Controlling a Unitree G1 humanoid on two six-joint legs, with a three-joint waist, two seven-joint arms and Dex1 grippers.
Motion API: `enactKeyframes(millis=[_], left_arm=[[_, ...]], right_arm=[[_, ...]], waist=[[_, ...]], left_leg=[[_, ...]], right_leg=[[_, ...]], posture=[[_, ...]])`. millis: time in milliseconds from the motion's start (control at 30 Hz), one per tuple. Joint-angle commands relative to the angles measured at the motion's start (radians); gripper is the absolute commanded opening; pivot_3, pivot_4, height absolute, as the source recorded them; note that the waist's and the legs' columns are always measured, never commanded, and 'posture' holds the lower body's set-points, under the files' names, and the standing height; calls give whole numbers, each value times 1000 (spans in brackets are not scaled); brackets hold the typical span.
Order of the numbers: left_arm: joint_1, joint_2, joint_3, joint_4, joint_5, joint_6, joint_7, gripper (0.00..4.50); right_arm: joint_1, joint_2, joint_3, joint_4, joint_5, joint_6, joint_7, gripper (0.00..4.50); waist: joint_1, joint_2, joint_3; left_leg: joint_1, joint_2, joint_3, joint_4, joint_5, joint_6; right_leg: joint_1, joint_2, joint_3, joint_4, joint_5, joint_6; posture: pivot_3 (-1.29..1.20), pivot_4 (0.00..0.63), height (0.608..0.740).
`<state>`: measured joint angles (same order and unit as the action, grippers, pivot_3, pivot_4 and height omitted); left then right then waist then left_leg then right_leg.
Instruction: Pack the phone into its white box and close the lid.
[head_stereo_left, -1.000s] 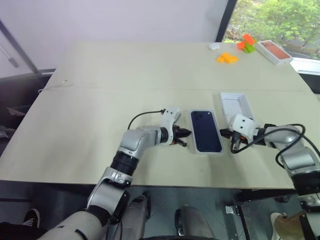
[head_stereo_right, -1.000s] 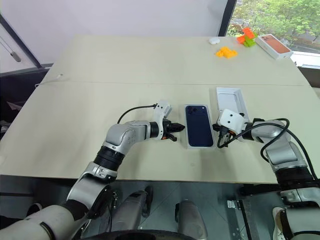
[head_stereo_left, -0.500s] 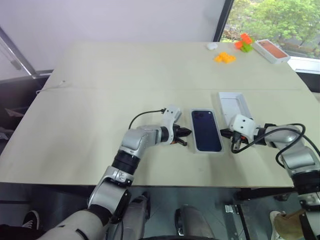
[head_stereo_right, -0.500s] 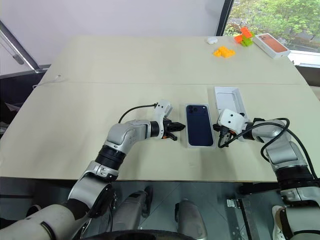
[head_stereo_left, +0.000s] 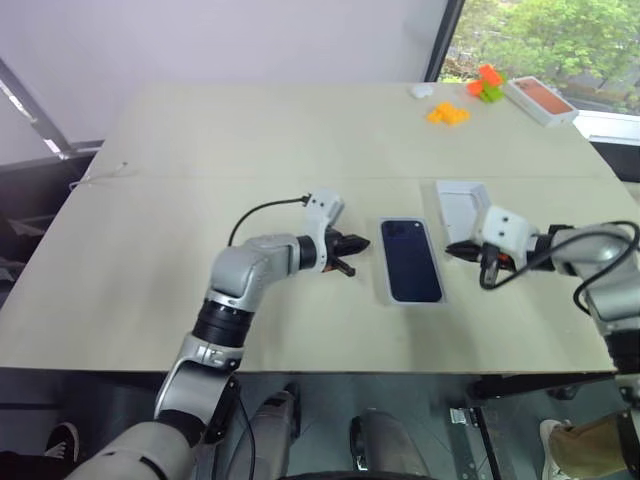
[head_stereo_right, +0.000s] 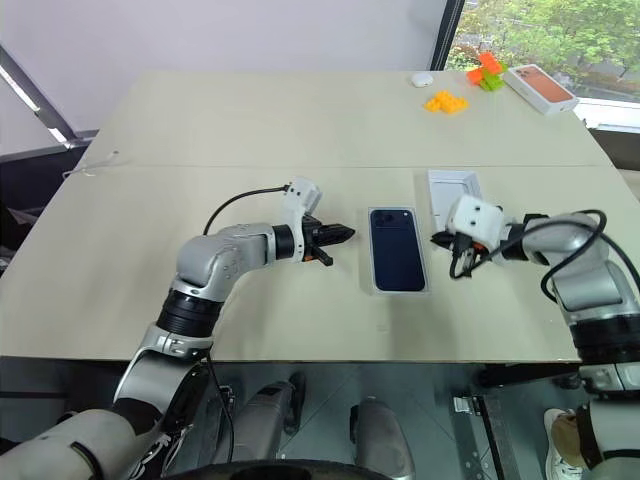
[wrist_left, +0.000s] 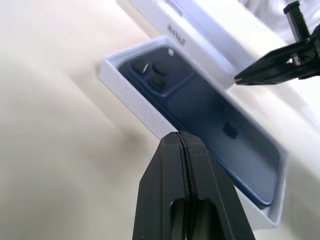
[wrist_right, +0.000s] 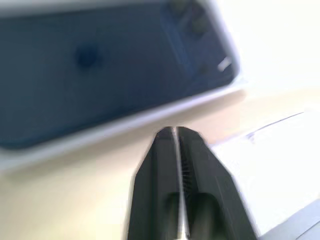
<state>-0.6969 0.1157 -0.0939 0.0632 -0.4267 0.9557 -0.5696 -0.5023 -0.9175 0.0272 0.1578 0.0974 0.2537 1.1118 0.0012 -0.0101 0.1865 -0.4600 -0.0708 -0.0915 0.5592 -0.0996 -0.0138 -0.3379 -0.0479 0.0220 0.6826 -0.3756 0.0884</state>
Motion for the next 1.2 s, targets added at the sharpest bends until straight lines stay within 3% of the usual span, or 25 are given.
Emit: enactKeyframes(millis=[33,67,200,233,567,1033,1133,1200], left_arm=[[1,74,78,-117,-58,-9,-44,1836],[5,110,89,-130,-61,-21,-61,2255],[36,260,151,-156,-94,-61,-161,4306],[46,291,163,-163,-104,-82,-195,4412],[220,551,304,-277,-282,-118,-476,4412],[296,584,340,-301,-290,-236,-465,4412],[296,580,345,-310,-290,-242,-439,4500],[297,582,342,-316,-293,-242,-431,4500]], right_arm=[[-97,40,-52,-47,35,125,-88,1923],[-122,56,-49,-43,24,157,-125,2282],[-180,115,7,-31,-62,291,-274,4406],[-184,128,16,-28,-76,331,-301,4466],[-212,193,42,34,-161,527,-496,4466],[-221,239,87,41,-171,601,-542,4466],[-221,267,75,77,-162,611,-569,3603],[-218,272,81,88,-166,601,-574,2631]], waist=[[-8,0,0],[-12,0,0],[-14,0,0],[-14,0,0],[-15,1,1],[-16,2,1],[-16,2,1],[-16,2,1]], left_leg=[[0,0,0,0,0,0],[0,0,0,0,0,0],[0,0,0,-2,0,0],[0,0,0,-2,0,0],[-1,0,1,-3,0,0],[-1,0,1,-5,0,0],[-1,0,1,-5,0,0],[-1,0,2,-5,0,0]], right_leg=[[0,0,0,0,0,0],[0,0,0,0,0,0],[-1,0,0,0,0,0],[-1,0,0,0,0,0],[-4,0,2,0,0,-1],[-9,-1,3,0,0,-1],[-9,-1,3,0,0,-1],[-9,-1,3,1,0,-1]], posture=[[0,150,740],[0,150,740],[0,150,740],[0,150,740],[0,150,740],[0,150,740],[0,150,740],[0,150,740]])
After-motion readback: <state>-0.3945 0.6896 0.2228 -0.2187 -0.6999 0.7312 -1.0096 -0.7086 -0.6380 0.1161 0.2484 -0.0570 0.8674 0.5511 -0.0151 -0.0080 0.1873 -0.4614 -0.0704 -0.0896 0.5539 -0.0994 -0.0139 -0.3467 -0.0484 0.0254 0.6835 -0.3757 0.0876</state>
